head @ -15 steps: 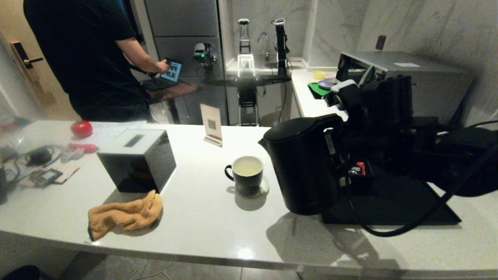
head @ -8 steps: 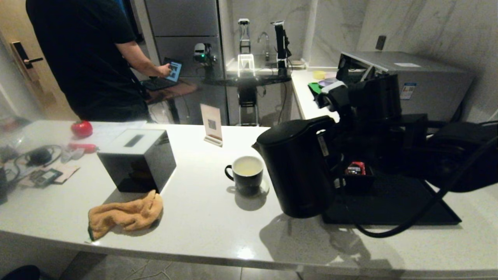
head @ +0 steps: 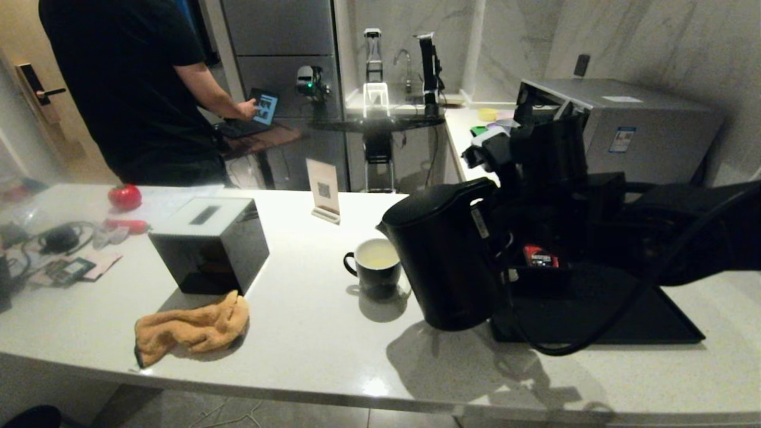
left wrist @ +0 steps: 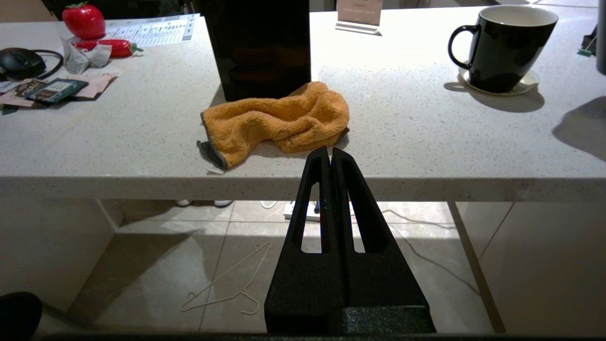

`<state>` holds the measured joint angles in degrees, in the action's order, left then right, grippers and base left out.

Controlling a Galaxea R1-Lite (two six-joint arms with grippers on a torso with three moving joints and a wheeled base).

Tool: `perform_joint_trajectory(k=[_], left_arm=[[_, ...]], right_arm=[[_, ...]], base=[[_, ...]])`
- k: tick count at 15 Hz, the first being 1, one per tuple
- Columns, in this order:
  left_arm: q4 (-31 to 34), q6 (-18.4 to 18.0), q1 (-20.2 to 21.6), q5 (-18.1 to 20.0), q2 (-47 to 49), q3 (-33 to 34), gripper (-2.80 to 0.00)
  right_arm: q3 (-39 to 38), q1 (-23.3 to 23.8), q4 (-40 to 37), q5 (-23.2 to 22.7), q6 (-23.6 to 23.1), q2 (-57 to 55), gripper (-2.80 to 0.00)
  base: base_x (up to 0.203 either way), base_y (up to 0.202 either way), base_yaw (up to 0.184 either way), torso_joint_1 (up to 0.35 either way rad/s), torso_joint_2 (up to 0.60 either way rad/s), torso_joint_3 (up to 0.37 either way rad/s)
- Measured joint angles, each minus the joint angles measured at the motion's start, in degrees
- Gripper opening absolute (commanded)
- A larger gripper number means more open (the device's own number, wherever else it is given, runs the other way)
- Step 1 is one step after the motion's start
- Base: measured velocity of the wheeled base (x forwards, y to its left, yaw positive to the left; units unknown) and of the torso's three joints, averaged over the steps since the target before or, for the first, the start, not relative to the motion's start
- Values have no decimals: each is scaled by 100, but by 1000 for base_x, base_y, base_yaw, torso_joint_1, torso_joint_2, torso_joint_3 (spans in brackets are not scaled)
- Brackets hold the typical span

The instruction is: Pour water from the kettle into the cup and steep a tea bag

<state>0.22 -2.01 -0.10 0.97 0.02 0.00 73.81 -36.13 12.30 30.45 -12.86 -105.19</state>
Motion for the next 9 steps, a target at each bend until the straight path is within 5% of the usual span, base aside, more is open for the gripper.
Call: perform_joint_trajectory(k=[9], left_arm=[[0,1,-1,-1,0,0,-280]], right_arm=[[304,-5,-7,-2,-303,-310,-280]], base=[[0,0,0,0,0,0]])
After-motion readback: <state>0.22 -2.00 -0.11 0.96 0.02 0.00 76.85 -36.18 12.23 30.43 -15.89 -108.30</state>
